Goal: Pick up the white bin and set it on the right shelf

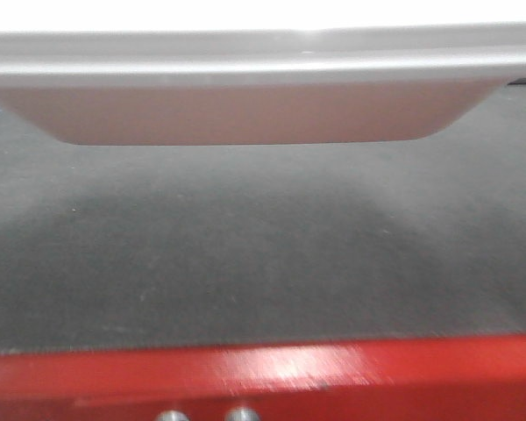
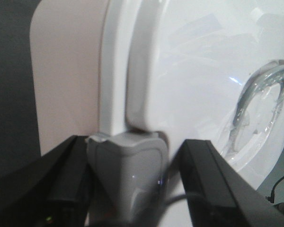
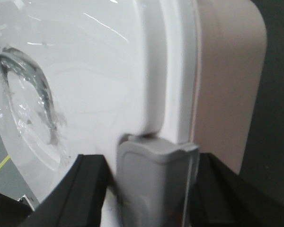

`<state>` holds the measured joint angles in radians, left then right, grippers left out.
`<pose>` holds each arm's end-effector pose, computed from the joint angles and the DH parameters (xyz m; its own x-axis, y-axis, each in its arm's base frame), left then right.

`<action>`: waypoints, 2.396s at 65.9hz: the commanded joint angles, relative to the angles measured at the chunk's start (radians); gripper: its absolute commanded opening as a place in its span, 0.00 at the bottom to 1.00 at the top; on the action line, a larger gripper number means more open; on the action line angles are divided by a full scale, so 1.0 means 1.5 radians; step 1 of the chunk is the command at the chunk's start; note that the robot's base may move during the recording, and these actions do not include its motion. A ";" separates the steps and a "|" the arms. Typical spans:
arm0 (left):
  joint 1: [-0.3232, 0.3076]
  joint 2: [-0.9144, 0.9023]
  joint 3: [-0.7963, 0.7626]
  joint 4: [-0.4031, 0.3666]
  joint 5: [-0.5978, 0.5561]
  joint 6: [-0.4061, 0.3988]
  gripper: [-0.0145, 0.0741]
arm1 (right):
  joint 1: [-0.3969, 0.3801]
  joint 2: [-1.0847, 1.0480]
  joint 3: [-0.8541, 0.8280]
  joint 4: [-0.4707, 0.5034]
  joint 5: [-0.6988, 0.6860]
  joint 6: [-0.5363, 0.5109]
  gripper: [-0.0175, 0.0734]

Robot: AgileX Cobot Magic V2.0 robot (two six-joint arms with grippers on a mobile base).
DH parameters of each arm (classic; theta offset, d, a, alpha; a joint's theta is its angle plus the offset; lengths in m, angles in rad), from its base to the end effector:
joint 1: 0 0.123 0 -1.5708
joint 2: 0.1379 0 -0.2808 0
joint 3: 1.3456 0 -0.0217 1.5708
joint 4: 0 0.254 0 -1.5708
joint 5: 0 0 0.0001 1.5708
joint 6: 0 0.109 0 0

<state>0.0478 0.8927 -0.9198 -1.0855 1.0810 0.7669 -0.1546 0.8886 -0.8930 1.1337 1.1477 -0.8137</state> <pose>0.1653 -0.0773 0.3756 -0.5437 -0.0019 -0.8393 0.6330 0.6556 -0.4116 0.1659 0.0653 0.3703 -0.5538 0.0335 -0.8319 -0.6106 0.6630 0.4331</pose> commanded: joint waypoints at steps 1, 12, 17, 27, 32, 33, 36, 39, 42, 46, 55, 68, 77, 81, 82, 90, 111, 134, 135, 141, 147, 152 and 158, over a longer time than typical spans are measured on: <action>-0.013 -0.011 -0.022 -0.129 0.027 0.000 0.45 | 0.007 -0.009 -0.016 0.120 0.078 -0.009 0.53; -0.013 -0.011 -0.022 -0.129 0.028 0.000 0.45 | 0.007 -0.009 -0.016 0.120 0.079 -0.009 0.53; -0.013 -0.011 -0.022 -0.129 0.033 0.000 0.45 | 0.007 -0.009 -0.016 0.120 0.079 -0.009 0.53; -0.013 -0.011 -0.022 -0.129 0.034 0.000 0.45 | 0.007 -0.009 -0.016 0.120 0.079 -0.009 0.53; -0.013 -0.011 -0.022 -0.129 0.034 0.000 0.45 | 0.007 -0.009 -0.016 0.120 0.079 -0.009 0.53; -0.013 -0.011 -0.022 -0.129 0.034 0.000 0.45 | 0.007 -0.009 -0.016 0.120 0.079 -0.009 0.53; -0.013 -0.011 -0.022 -0.129 0.034 0.000 0.45 | 0.007 -0.009 -0.016 0.120 0.079 -0.009 0.53; -0.013 -0.011 -0.022 -0.129 0.034 0.000 0.45 | 0.007 -0.009 -0.016 0.120 0.079 -0.009 0.53; -0.013 -0.011 -0.022 -0.129 0.034 0.000 0.45 | 0.007 -0.009 -0.016 0.120 0.079 -0.009 0.53; -0.013 -0.011 -0.022 -0.129 0.034 0.000 0.45 | 0.007 -0.009 -0.016 0.120 0.079 -0.009 0.53; -0.013 -0.011 -0.022 -0.129 0.034 0.000 0.45 | 0.007 -0.009 -0.016 0.120 0.079 -0.009 0.53; -0.013 -0.011 -0.022 -0.129 0.034 0.000 0.45 | 0.007 -0.009 -0.016 0.120 0.079 -0.009 0.53; -0.013 -0.011 -0.022 -0.129 0.034 0.000 0.45 | 0.007 -0.009 -0.016 0.120 0.079 -0.009 0.53; -0.013 -0.011 -0.022 -0.129 0.034 0.000 0.45 | 0.007 -0.009 -0.016 0.120 0.079 -0.009 0.53; -0.013 -0.011 -0.022 -0.129 0.034 0.000 0.45 | 0.007 -0.009 -0.016 0.120 0.079 -0.009 0.53; -0.013 -0.011 -0.022 -0.129 0.034 0.000 0.45 | 0.007 -0.009 -0.016 0.120 0.079 -0.009 0.53; -0.013 -0.011 -0.022 -0.129 0.034 0.000 0.45 | 0.007 -0.009 -0.016 0.120 0.079 -0.009 0.53; -0.013 -0.011 -0.022 -0.129 0.034 0.000 0.45 | 0.007 -0.009 -0.016 0.120 0.079 -0.009 0.53; -0.013 -0.011 -0.022 -0.129 0.034 0.000 0.45 | 0.007 -0.009 -0.016 0.120 0.079 -0.009 0.53; -0.013 -0.011 -0.022 -0.129 0.034 0.000 0.45 | 0.007 -0.009 -0.016 0.120 0.079 -0.009 0.53; -0.013 -0.011 -0.022 -0.129 0.034 0.000 0.45 | 0.007 -0.009 -0.016 0.120 0.079 -0.009 0.53; -0.013 -0.011 -0.022 -0.129 0.034 0.000 0.45 | 0.007 -0.009 -0.016 0.120 0.079 -0.009 0.53; -0.013 -0.011 -0.022 -0.129 0.034 0.000 0.45 | 0.007 -0.009 -0.016 0.120 0.079 -0.009 0.53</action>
<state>0.0478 0.8904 -0.9198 -1.0855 1.0810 0.7669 -0.1546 0.8886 -0.8907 1.1359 1.1477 -0.8137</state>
